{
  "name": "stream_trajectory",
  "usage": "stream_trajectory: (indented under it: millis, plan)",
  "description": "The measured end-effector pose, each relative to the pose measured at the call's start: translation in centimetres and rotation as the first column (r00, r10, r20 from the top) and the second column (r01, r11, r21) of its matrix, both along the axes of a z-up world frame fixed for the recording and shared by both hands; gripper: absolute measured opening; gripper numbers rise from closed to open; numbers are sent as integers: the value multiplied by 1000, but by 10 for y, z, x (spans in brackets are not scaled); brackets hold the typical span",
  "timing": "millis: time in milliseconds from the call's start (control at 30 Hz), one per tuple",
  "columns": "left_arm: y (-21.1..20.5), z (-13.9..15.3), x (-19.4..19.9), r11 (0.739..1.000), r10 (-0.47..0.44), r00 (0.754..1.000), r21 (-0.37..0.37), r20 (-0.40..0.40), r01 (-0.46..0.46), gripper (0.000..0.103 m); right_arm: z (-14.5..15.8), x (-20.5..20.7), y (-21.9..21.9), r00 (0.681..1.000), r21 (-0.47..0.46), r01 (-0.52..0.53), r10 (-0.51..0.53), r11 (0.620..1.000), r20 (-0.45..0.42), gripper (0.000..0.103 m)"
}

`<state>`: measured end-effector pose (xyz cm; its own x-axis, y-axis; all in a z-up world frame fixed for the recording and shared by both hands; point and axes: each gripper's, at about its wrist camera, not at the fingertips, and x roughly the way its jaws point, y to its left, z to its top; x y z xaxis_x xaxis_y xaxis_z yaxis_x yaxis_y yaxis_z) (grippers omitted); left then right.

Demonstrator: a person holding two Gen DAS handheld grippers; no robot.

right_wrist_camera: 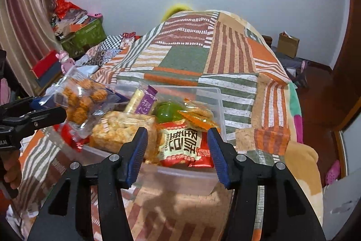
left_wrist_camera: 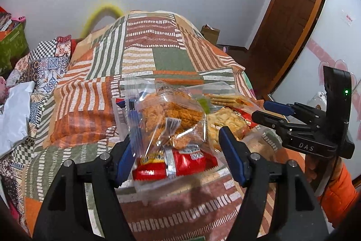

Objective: Organize snacks
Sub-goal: 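Lower the puff bag and rice cake into the clear box and open both tools, then grasp the green pea bag with the right tool while the left grasps the cookie bag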

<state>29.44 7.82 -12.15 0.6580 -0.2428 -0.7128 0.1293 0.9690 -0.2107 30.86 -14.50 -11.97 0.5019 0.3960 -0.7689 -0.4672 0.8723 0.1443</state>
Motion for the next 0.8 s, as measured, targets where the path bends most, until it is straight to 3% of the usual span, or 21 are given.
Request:
stream_trajectory:
  millis: [267, 467, 800]
  plan:
    - [10, 14, -40, 999, 46, 999, 16, 2, -46, 78, 15, -30, 6, 1000, 29, -31, 31, 999, -7, 51]
    - [16, 6, -79, 997, 65, 997, 40, -51, -63, 79, 21, -62, 15, 997, 47, -71, 72, 996, -18, 51]
    - [23, -6, -145, 996, 67, 993, 71, -99, -60, 79, 7, -115, 50, 979, 84, -168, 176, 982, -99, 51]
